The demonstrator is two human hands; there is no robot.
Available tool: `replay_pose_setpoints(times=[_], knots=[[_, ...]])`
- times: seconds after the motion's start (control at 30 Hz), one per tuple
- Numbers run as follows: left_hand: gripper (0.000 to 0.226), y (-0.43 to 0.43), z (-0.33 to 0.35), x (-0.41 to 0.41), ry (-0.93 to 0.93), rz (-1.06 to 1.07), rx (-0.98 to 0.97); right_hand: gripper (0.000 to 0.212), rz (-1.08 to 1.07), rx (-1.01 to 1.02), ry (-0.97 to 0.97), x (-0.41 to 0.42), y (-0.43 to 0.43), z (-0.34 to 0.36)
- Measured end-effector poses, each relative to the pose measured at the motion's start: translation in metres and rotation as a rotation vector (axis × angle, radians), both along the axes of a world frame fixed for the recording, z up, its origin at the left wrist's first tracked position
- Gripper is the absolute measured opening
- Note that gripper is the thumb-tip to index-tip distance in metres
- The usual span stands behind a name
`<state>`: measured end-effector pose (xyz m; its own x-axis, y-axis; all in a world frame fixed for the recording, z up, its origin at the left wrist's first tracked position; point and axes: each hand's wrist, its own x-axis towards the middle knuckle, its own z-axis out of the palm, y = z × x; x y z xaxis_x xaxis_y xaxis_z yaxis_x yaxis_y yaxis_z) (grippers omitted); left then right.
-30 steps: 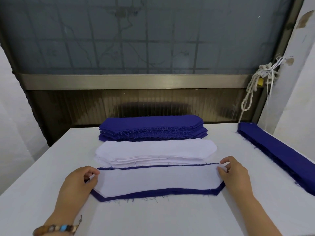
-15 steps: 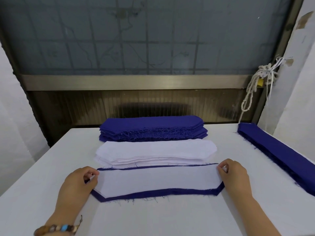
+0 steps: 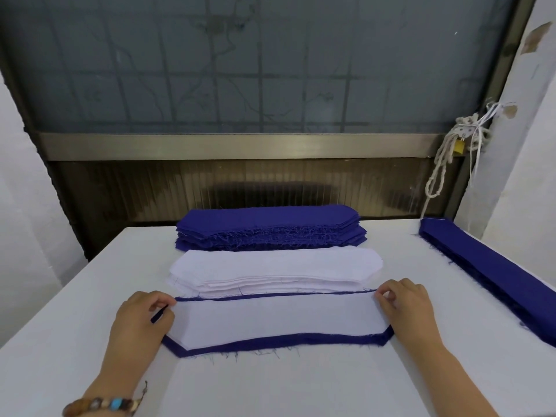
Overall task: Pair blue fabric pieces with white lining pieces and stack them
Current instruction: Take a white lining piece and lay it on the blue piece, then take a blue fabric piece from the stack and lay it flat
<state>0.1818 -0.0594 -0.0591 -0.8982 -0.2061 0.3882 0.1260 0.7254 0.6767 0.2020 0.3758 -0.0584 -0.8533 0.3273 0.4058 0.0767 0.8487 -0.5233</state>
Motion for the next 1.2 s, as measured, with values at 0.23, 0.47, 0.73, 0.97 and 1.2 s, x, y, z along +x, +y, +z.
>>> replay_pose_setpoints(times=[0.23, 0.47, 0.73, 0.97, 1.2], knots=[[0.025, 0.016, 0.023, -0.013, 0.024, -0.101, -0.022, 0.013, 0.24, 0.024, 0.018, -0.017, -0.019, 0.023], [0.023, 0.048, 0.065, -0.072, 0.068, -0.2, -0.141, 0.013, 0.381, -0.019, 0.11, -0.074, -0.069, 0.064], [0.038, 0.088, 0.073, -0.144, 0.088, -0.231, -0.176, 0.029, 0.472, 0.115, 0.037, -0.158, -0.13, 0.081], [0.012, 0.095, 0.058, -0.187, 0.119, -0.119, -0.36, 0.011, 0.532, 0.068, -0.12, -0.212, -0.152, 0.07], [0.035, 0.08, 0.063, -0.227, -0.032, -0.128, -0.24, 0.029, 0.487, 0.113, -0.204, -0.242, -0.15, 0.072]])
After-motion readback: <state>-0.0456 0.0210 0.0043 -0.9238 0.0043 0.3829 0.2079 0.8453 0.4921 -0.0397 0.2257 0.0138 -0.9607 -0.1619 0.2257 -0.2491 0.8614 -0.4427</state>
